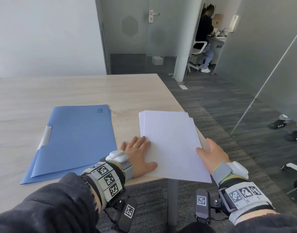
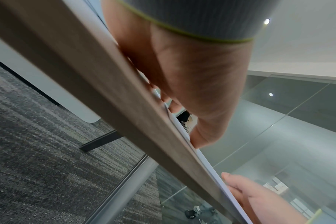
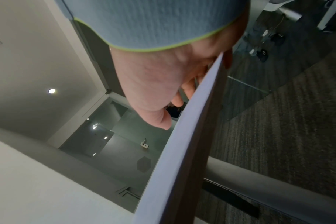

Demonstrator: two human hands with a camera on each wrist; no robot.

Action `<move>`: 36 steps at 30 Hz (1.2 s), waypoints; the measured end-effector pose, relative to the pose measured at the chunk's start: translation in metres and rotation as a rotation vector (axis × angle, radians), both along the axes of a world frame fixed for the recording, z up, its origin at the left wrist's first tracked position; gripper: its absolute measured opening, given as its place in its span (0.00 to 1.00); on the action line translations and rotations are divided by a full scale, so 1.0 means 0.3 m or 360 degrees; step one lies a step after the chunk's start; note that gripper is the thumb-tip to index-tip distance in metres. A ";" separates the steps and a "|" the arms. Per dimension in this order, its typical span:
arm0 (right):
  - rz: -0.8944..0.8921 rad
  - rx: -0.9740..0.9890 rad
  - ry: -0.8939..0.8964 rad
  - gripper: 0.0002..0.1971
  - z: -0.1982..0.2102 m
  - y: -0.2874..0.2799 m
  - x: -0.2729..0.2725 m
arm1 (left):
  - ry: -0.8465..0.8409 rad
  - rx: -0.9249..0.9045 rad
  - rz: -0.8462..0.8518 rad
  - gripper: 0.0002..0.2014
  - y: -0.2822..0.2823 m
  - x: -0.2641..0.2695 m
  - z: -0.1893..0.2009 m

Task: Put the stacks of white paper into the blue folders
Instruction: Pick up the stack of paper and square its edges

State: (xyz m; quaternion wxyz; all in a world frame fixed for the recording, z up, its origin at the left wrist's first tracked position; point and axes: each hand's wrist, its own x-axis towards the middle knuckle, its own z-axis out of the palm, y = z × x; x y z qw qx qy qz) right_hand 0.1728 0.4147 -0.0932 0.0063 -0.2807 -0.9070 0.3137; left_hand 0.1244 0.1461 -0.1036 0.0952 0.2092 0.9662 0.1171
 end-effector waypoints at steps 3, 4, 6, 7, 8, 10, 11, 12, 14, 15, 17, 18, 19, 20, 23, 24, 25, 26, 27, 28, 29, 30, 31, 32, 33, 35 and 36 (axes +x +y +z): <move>-0.0086 -0.0186 -0.0081 0.39 -0.021 0.029 -0.004 | -0.0042 -0.0043 -0.0012 0.41 0.019 -0.001 -0.007; -0.0096 -0.0191 -0.0100 0.39 -0.028 0.039 -0.009 | -0.0055 -0.0048 -0.0014 0.41 0.023 -0.005 -0.008; -0.0100 -0.0236 -0.0088 0.33 -0.037 0.053 -0.016 | -0.0080 -0.0048 -0.0031 0.39 0.030 -0.014 -0.007; -0.0078 -0.0251 -0.0058 0.26 -0.039 0.055 -0.019 | -0.0088 -0.0046 -0.0043 0.38 0.033 -0.018 -0.005; -0.0060 -0.0266 -0.0020 0.19 -0.034 0.057 -0.017 | -0.0088 -0.0045 -0.0055 0.37 0.039 -0.020 -0.004; -0.0053 -0.0314 0.0049 0.11 -0.030 0.059 -0.016 | -0.0080 -0.0033 -0.0054 0.37 0.048 -0.021 -0.003; -0.0052 -0.0325 0.0062 0.09 -0.027 0.059 -0.014 | -0.0081 -0.0028 -0.0053 0.36 0.052 -0.019 -0.004; -0.0060 -0.0337 0.0072 0.09 -0.025 0.060 -0.012 | -0.0081 -0.0024 -0.0054 0.36 0.057 -0.018 -0.003; -0.0082 -0.0359 0.0093 0.09 -0.025 0.064 -0.011 | -0.0072 -0.0002 -0.0068 0.35 0.063 -0.017 0.000; -0.0094 -0.0371 0.0101 0.09 -0.025 0.066 -0.010 | -0.0071 0.0009 -0.0079 0.35 0.066 -0.018 0.001; -0.0103 -0.0402 0.0141 0.08 -0.027 0.072 -0.008 | -0.0077 0.0016 -0.0095 0.35 0.068 -0.021 0.002; -0.0104 -0.0423 0.0176 0.08 -0.029 0.074 -0.009 | -0.0081 0.0013 -0.0099 0.35 0.066 -0.022 0.001; -0.0099 -0.0441 0.0209 0.08 -0.030 0.077 -0.007 | -0.0086 0.0007 -0.0105 0.35 0.065 -0.023 0.000; -0.0093 -0.0454 0.0244 0.09 -0.033 0.079 -0.005 | -0.0090 0.0000 -0.0108 0.35 0.064 -0.024 0.000; -0.0060 -0.0476 0.0360 0.14 -0.028 0.076 0.006 | -0.0094 -0.0024 -0.0108 0.38 0.064 -0.020 0.000; -0.0050 -0.0462 0.0384 0.14 -0.026 0.075 0.007 | -0.0087 -0.0032 -0.0106 0.40 0.064 -0.019 -0.001; -0.0049 -0.0436 0.0408 0.11 -0.025 0.075 0.006 | -0.0077 -0.0039 -0.0105 0.41 0.065 -0.018 -0.004; -0.0052 -0.0392 0.0427 0.08 -0.020 0.073 0.005 | -0.0068 -0.0044 -0.0103 0.41 0.064 -0.017 -0.006; -0.0055 -0.0327 0.0455 0.05 -0.020 0.074 0.002 | -0.0063 -0.0047 -0.0101 0.42 0.064 -0.017 -0.008; -0.0048 -0.0251 0.0479 0.05 -0.018 0.074 0.002 | -0.0064 -0.0051 -0.0097 0.42 0.063 -0.017 -0.008; -0.0031 -0.0201 0.0521 0.05 -0.015 0.071 0.002 | -0.0069 -0.0058 -0.0093 0.43 0.062 -0.017 -0.007; -0.0014 -0.0192 0.0554 0.04 -0.006 0.064 0.005 | -0.0073 -0.0066 -0.0090 0.43 0.062 -0.016 -0.005; 0.0012 -0.0213 0.0587 0.04 0.002 0.056 0.007 | -0.0072 -0.0069 -0.0087 0.44 0.062 -0.015 -0.004; 0.0028 -0.0245 0.0590 0.04 0.010 0.048 0.010 | -0.0065 -0.0067 -0.0084 0.44 0.061 -0.014 -0.003; 0.0044 -0.0278 0.0607 0.04 0.015 0.045 0.011 | -0.0057 -0.0062 -0.0081 0.45 0.060 -0.014 -0.004; 0.0053 -0.0294 0.0631 0.04 0.022 0.046 0.011 | -0.0044 -0.0045 -0.0067 0.45 0.056 -0.013 -0.006; 0.0037 -0.0299 0.0646 0.05 0.025 0.049 0.009 | -0.0040 -0.0036 -0.0058 0.46 0.053 -0.013 -0.007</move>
